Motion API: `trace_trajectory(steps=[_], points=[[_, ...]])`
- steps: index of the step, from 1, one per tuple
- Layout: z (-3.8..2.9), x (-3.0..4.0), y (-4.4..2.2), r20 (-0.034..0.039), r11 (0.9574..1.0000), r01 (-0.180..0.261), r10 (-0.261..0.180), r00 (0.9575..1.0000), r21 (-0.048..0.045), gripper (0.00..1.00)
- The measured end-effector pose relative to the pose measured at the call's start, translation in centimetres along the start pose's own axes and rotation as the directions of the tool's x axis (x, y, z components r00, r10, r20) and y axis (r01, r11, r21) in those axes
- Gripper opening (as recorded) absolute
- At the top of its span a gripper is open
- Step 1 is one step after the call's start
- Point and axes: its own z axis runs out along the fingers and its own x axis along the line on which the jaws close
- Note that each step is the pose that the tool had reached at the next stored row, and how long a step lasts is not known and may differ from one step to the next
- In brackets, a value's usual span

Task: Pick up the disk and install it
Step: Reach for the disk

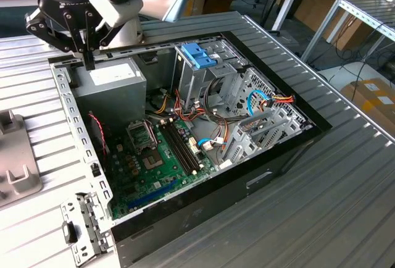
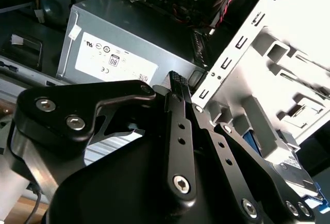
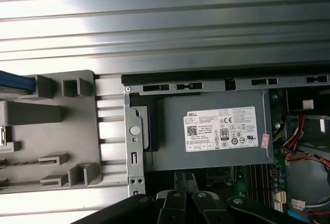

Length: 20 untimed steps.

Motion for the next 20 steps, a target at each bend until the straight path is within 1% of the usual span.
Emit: trace_trajectory(steps=[11,13,19,20], points=[[-0.04,1.28,-0.10,0.0003,1.0000,0.000,0.000,1.0000,0.0000,0.10],[-0.05,1.70,-0.13,0.0004,1.0000,0.000,0.000,1.0000,0.0000,0.10],[-0.06,2.40,-0.18,0.0007,1.0000,0.000,0.000,1.0000,-0.0001,0.10],[-0.07,2.66,-0.20,0.0007,1.0000,0.000,0.000,1.0000,-0.0001,0.10]])
